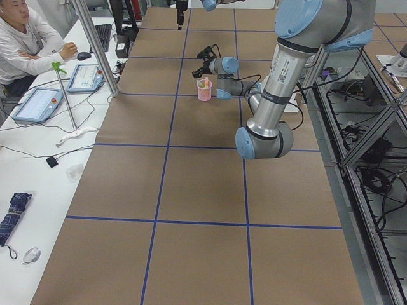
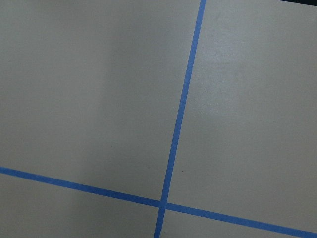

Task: Collect pens into pen holder
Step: 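Lower the orange marker into the cup and open the left gripper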

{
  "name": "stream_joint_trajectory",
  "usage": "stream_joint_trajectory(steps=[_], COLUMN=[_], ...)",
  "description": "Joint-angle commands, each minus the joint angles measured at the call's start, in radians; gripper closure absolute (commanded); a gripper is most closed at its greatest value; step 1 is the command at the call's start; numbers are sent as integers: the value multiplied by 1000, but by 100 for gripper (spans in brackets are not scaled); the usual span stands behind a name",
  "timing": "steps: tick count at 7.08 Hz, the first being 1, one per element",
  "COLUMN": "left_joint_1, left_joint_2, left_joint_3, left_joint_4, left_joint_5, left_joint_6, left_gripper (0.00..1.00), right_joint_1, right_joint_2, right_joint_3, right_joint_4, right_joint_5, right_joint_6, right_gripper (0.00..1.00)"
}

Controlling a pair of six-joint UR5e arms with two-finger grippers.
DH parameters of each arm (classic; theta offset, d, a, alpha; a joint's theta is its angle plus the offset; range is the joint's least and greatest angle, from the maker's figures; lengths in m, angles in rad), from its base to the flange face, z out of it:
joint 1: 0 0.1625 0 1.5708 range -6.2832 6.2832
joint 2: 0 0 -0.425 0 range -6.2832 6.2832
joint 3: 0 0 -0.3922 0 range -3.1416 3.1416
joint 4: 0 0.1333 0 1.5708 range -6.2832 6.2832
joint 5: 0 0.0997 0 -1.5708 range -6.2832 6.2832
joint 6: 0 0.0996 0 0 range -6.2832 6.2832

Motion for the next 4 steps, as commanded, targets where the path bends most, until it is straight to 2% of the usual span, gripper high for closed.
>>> stream_joint_trajectory(steps=[1, 3, 4], left_joint_1=[-9, -96, -151], left_joint_2=[11, 10, 10], left_joint_3=[-63, -175, -186], left_joint_4=[104, 544, 671], left_joint_5=[-32, -219, -334], left_joint_6=[-68, -71, -71], left_gripper=[0, 0, 0], right_joint_1=[-6, -49, -90], right_joint_2=[3, 16, 17], right_joint_3=[6, 17, 40], right_joint_4=[0, 2, 2], right_joint_5=[0, -3, -36], right_joint_6=[26, 99, 146], right_gripper=[0, 0, 0])
